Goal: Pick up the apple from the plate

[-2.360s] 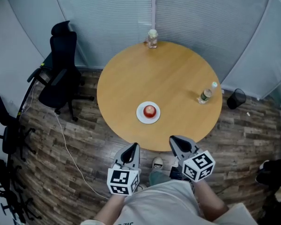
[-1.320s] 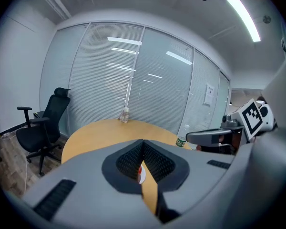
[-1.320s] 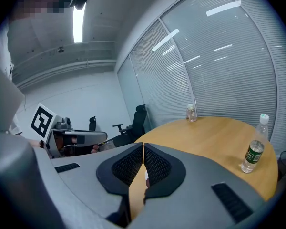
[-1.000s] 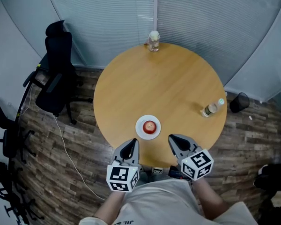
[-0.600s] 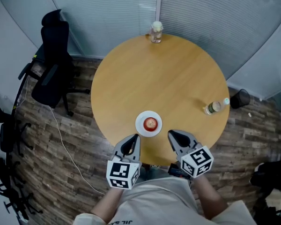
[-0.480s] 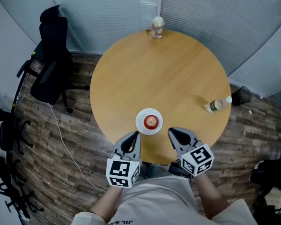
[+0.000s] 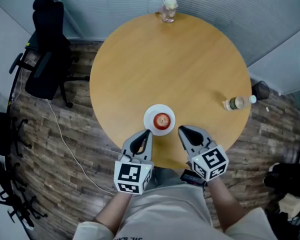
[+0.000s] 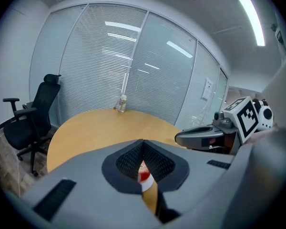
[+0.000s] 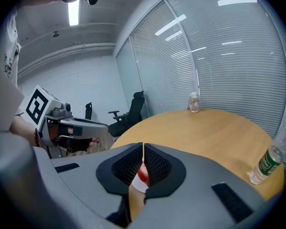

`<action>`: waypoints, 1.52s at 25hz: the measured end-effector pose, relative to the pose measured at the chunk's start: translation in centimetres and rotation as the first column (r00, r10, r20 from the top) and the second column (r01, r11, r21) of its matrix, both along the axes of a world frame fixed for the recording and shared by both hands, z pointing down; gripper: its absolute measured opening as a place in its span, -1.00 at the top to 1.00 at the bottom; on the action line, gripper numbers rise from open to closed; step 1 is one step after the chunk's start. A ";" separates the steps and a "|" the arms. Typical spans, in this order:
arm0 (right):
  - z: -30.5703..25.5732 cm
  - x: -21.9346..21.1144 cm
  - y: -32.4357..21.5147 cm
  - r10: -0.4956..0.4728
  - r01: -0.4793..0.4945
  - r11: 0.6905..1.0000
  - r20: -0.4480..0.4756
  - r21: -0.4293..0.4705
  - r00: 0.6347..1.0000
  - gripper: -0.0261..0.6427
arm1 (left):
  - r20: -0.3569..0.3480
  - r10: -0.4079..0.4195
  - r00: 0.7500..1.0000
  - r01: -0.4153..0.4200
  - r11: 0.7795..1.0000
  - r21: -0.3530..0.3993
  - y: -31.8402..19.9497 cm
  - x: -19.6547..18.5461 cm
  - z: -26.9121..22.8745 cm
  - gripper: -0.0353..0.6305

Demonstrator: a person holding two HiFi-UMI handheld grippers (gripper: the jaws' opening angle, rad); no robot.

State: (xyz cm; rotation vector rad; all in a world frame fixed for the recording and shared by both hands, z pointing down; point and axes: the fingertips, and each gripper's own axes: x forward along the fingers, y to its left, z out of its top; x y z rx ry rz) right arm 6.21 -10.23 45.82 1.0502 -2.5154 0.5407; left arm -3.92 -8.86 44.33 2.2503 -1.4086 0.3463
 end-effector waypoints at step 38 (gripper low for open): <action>9.6 -3.1 -0.5 -0.104 0.084 0.987 -0.155 -0.134 0.982 0.14 | -0.009 0.000 1.000 -0.001 0.994 -0.109 -1.0 -0.6 4.5 0.89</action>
